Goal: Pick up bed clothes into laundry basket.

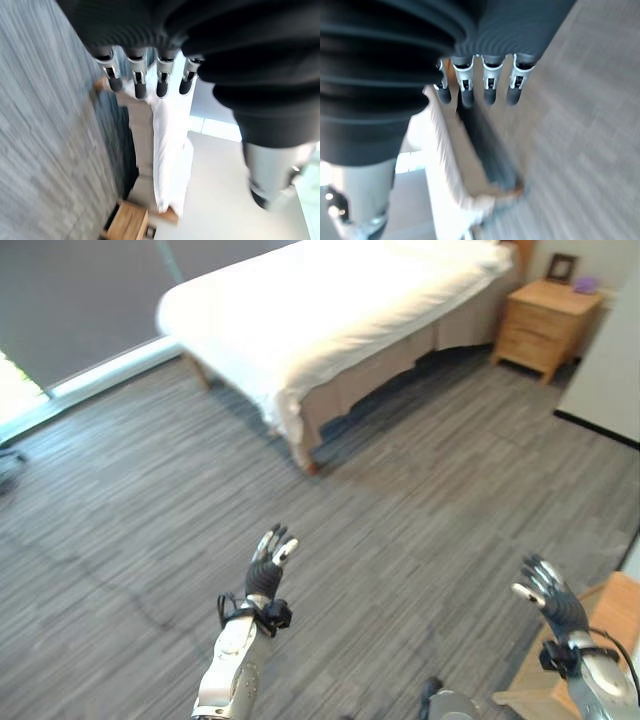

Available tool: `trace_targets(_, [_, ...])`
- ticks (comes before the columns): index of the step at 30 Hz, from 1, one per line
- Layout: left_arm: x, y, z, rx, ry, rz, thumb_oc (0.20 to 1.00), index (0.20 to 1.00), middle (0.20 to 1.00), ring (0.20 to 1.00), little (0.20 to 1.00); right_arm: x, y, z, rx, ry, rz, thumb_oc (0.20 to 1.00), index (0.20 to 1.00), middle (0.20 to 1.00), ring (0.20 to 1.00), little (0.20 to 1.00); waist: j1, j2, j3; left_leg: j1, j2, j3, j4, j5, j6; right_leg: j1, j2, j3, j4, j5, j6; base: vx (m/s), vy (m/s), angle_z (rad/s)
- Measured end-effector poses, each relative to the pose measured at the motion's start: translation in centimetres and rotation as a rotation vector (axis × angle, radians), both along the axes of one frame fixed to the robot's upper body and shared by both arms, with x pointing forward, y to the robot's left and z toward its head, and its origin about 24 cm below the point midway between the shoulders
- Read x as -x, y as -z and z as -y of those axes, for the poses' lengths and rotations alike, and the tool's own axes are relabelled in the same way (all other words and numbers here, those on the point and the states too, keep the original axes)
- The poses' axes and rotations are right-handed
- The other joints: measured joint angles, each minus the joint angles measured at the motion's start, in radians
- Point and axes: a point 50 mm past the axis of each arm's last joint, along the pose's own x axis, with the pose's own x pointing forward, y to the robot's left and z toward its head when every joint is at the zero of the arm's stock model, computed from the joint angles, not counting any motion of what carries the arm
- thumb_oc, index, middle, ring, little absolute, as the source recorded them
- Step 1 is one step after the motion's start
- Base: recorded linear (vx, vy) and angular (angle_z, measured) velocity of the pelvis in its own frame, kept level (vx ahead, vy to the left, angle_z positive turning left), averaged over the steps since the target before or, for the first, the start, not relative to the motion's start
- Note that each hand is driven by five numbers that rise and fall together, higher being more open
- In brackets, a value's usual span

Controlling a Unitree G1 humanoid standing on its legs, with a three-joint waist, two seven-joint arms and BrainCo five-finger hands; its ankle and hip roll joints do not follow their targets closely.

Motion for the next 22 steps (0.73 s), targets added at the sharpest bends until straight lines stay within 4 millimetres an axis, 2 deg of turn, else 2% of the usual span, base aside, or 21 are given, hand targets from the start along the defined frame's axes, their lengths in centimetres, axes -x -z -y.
trace_targets(1, [0.2,0.3,-0.3,-0.019,-0.001,-0.018,1.000,1.000,1.000,1.000,1.000,0.0,0.1,-0.3,-0.006,-0.006,-0.004,1.000,1.000,1.000,1.000,1.000,-0.014,0.000,0.008,-0.008,-0.006,-0.045,0.017,-0.012,0.016,-0.009,0.012,0.077,0.038,-0.018,0.017,0.04,0.048,0.76])
trace_targets(2, [0.3,0.8,-0.6,-0.045,-0.001,-0.043,1.000,1.000,1.000,1.000,1.000,0.4,0.5,-0.4,-0.011,-0.011,-0.021,1.000,1.000,1.000,1.000,1.000,-0.034,-0.002,0.005,-0.027,-0.002,-0.092,0.029,-0.018,0.027,-0.013,0.046,0.211,0.068,-0.049,0.054,0.06,0.028,1.27])
trace_targets(3, [0.6,1.1,-1.5,-0.073,-0.017,-0.063,1.000,1.000,1.000,1.000,1.000,0.6,0.7,-0.5,-0.014,-0.023,-0.030,1.000,1.000,1.000,1.000,1.000,-0.050,-0.009,0.005,-0.042,0.004,-0.120,0.020,0.003,0.039,-0.023,0.092,0.316,0.054,-0.062,0.075,0.09,0.042,1.04])
trace_targets(4, [0.9,1.3,-2.1,-0.088,-0.032,-0.078,1.000,1.000,1.000,1.000,1.000,0.5,0.7,-0.7,-0.018,-0.026,-0.027,1.000,1.000,1.000,1.000,1.000,-0.040,-0.013,0.006,-0.048,0.003,-0.127,0.019,0.010,0.044,-0.024,0.117,0.382,0.024,-0.066,0.080,0.10,0.017,0.66])
trace_targets(5, [1.1,1.6,-2.4,-0.097,-0.041,-0.095,1.000,1.000,1.000,1.000,1.000,0.5,0.7,-0.6,-0.018,-0.026,-0.028,1.000,1.000,1.000,1.000,1.000,-0.045,-0.017,0.004,-0.057,0.003,-0.129,0.021,0.022,0.042,-0.017,0.123,0.408,-0.011,-0.065,0.080,0.09,-0.006,0.26])
trace_targets(7, [1.5,1.7,-3.0,-0.112,-0.057,-0.106,1.000,1.000,1.000,1.000,1.000,0.5,0.7,-0.7,-0.016,-0.030,-0.029,1.000,1.000,1.000,1.000,1.000,-0.039,-0.015,0.004,-0.061,-0.006,-0.166,0.011,0.029,0.050,-0.006,0.125,0.426,-0.106,-0.063,0.078,0.04,-0.061,0.55])
trace_targets(8, [1.6,1.7,-3.2,-0.134,-0.065,-0.105,1.000,1.000,1.000,1.000,1.000,1.1,1.2,-0.8,0.010,-0.042,-0.058,1.000,1.000,1.000,1.000,1.000,-0.031,-0.024,0.000,-0.062,-0.012,-0.209,0.001,0.057,0.039,0.029,0.128,0.402,-0.204,-0.047,0.071,0.02,-0.104,0.88])
trace_targets(9, [1.9,1.6,-3.3,-0.134,-0.077,-0.101,1.000,1.000,1.000,1.000,1.000,1.5,1.6,-1.1,0.005,-0.053,-0.082,1.000,1.000,1.000,1.000,1.000,-0.032,-0.035,-0.007,-0.056,-0.020,-0.224,-0.008,0.062,0.035,0.049,0.124,0.382,-0.224,-0.032,0.073,0.04,-0.117,0.92])
trace_targets(10, [2.4,1.8,-3.4,-0.124,-0.092,-0.107,1.000,1.000,1.000,1.000,1.000,1.8,2.0,-1.5,-0.004,-0.079,-0.101,1.000,1.000,1.000,1.000,1.000,-0.026,-0.054,-0.019,-0.043,-0.032,-0.234,-0.019,0.066,0.031,0.074,0.120,0.378,-0.242,-0.006,0.070,0.03,-0.052,0.54])
trace_targets(11, [2.8,2.2,-3.2,-0.109,-0.105,-0.122,1.000,1.000,1.000,1.000,1.000,1.8,2.2,-1.8,-0.006,-0.093,-0.113,1.000,1.000,1.000,1.000,1.000,-0.009,-0.056,-0.022,-0.031,-0.038,-0.246,-0.022,0.066,0.026,0.095,0.118,0.385,-0.272,0.055,0.072,0.03,-0.085,0.33])
trace_targets(12, [3.4,2.8,-2.8,-0.088,-0.109,-0.143,1.000,1.000,1.000,1.000,1.000,1.6,2.4,-1.8,-0.007,-0.097,-0.122,1.000,1.000,1.000,1.000,1.000,0.003,-0.046,-0.026,-0.022,-0.029,-0.252,-0.025,0.062,0.016,0.118,0.129,0.379,-0.301,0.082,0.076,0.02,-0.062,0.17])
trace_targets(13, [3.4,2.8,-2.8,-0.088,-0.109,-0.143,1.000,1.000,1.000,1.000,1.000,1.6,2.4,-1.8,-0.007,-0.097,-0.122,1.000,1.000,1.000,1.000,1.000,0.003,-0.046,-0.026,-0.022,-0.029,-0.252,-0.025,0.062,0.016,0.118,0.129,0.379,-0.301,0.082,0.076,0.01,-0.063,0.08])
trace_targets(14, [3.9,3.2,-2.4,-0.082,-0.100,-0.162,1.000,1.000,1.000,1.000,1.000,0.7,2.0,-1.9,-0.003,-0.103,-0.097,1.000,1.000,1.000,1.000,1.000,0.024,-0.032,-0.032,-0.023,-0.011,-0.254,-0.028,0.063,0.004,0.130,0.144,0.370,-0.328,0.099,0.061,0.00,0.000,0.00])
trace_targets(17, [3.9,3.3,-2.0,-0.066,-0.091,-0.165,1.000,1.000,1.000,1.000,1.000,0.2,1.6,-1.9,0.003,-0.108,-0.082,1.000,1.000,1.000,1.000,1.000,0.033,-0.027,-0.034,-0.026,0.009,-0.279,-0.033,0.069,-0.009,0.146,0.163,0.350,-0.352,0.111,0.049,0.02,-0.038,0.14])
trace_targets(19, [3.9,3.6,-0.9,0.012,-0.098,-0.166,1.000,1.000,1.000,1.000,1.000,0.2,1.7,-1.9,0.009,-0.110,-0.090,1.000,1.000,1.000,1.000,1.000,0.039,-0.029,-0.040,-0.022,0.026,-0.294,-0.033,0.064,-0.019,0.174,0.178,0.331,-0.381,0.117,0.041,0.01,-0.045,0.19])
trace_targets(22, [3.8,3.6,-0.8,0.018,-0.101,-0.164,1.000,1.000,1.000,1.000,1.000,0.1,1.8,-2.4,0.008,-0.133,-0.096,1.000,1.000,1.000,1.000,1.000,0.041,-0.032,-0.043,-0.025,0.037,-0.306,-0.036,0.067,-0.023,0.178,0.186,0.315,-0.392,0.122,0.027,0.01,-0.028,0.13])
